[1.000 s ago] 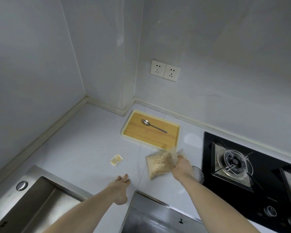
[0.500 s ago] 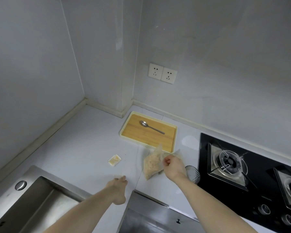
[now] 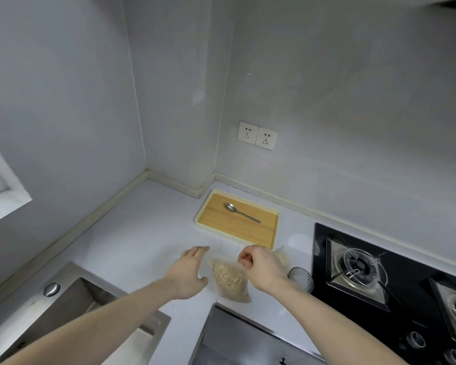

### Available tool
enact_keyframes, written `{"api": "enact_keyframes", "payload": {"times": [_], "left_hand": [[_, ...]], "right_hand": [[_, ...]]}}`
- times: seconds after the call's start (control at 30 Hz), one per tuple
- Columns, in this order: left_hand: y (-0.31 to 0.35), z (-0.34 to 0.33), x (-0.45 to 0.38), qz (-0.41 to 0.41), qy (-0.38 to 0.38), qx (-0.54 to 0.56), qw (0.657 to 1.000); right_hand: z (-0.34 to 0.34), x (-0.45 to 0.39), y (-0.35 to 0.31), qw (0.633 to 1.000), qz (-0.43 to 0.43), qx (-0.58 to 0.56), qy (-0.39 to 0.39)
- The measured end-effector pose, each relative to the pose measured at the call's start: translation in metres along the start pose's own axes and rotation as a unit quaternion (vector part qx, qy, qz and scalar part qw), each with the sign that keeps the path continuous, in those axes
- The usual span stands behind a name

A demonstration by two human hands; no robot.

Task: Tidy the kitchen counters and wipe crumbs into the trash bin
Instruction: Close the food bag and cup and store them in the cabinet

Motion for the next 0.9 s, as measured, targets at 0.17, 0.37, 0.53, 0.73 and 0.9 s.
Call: {"api": "enact_keyframes", "payload": {"times": [0.17, 0.37, 0.53, 0.73, 0.9], "left_hand": [[0.032, 0.058, 0.010, -0.110, 0.118, 0.004, 0.987], [0.070, 0.117, 0.016, -0.220, 0.168, -0.071, 0.958], [0.100, 0.156, 0.012, -0.264, 0.187, -0.139, 0.936], [0.145, 0.217, 0.013, -0.298, 0.243, -0.190, 0.903], [0.184, 0.285, 0.020, -0.324, 0.294, -0.231, 0.869]], "right_hand": [[0.035, 0.011, -0.024, 0.997, 0.060, 0.022, 0.049], [0.095, 0.022, -0.041, 0.989, 0.089, 0.031, 0.117], [0.144, 0.027, -0.053, 0.980, 0.106, 0.041, 0.162], [0.214, 0.029, -0.074, 0.967, 0.113, 0.011, 0.230], [0.284, 0.034, -0.102, 0.939, 0.144, -0.034, 0.309]]}}
Point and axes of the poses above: each hand's wrist, its own x-axis away from the middle knuckle, its own z-axis out of the back of the hand, y = z × x, the point moved 1 cm from there along -x, towards the middle knuckle, and after that the axes turned 5 degrees about x, right-handed, at the moved point
